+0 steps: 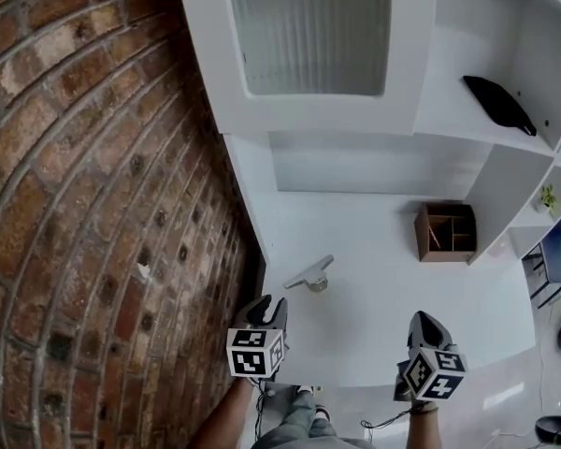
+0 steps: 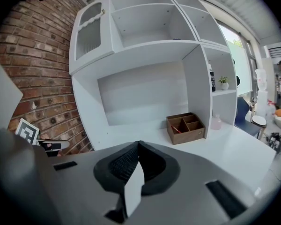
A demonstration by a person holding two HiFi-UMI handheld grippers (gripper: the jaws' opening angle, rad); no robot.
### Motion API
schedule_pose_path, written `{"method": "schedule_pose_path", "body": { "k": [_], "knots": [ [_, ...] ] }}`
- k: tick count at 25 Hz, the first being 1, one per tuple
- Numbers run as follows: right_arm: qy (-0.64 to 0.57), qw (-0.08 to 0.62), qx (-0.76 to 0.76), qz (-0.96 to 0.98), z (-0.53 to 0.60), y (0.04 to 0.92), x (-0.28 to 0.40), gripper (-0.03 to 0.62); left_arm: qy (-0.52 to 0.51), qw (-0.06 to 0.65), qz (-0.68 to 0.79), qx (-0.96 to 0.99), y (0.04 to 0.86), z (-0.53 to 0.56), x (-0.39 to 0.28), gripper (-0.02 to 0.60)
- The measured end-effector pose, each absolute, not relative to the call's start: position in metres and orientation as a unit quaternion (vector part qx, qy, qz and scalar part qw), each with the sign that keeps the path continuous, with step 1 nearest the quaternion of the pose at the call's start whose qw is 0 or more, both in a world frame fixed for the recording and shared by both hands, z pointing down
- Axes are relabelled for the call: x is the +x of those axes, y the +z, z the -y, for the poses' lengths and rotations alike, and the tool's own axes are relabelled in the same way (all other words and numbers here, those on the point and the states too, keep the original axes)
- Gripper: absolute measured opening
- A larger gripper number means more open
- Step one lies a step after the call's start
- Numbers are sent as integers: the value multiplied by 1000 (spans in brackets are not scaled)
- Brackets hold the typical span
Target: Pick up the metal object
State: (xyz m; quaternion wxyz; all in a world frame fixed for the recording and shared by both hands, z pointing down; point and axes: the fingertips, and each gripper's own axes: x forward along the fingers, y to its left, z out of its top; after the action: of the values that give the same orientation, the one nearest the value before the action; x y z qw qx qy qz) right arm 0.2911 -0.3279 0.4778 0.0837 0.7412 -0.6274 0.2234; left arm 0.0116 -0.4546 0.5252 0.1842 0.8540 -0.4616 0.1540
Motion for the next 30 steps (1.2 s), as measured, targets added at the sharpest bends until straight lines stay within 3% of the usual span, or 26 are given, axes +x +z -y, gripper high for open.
{"method": "schedule_pose_path", "body": {
  "k": [24, 30],
  "knots": [
    [281, 107, 764, 571, 313, 549, 338, 2, 287, 140, 355, 879, 614, 492, 96, 118],
    [297, 113, 764, 562, 312, 571, 339, 2, 331, 78, 338, 877, 628, 505, 110, 118]
  ]
}}
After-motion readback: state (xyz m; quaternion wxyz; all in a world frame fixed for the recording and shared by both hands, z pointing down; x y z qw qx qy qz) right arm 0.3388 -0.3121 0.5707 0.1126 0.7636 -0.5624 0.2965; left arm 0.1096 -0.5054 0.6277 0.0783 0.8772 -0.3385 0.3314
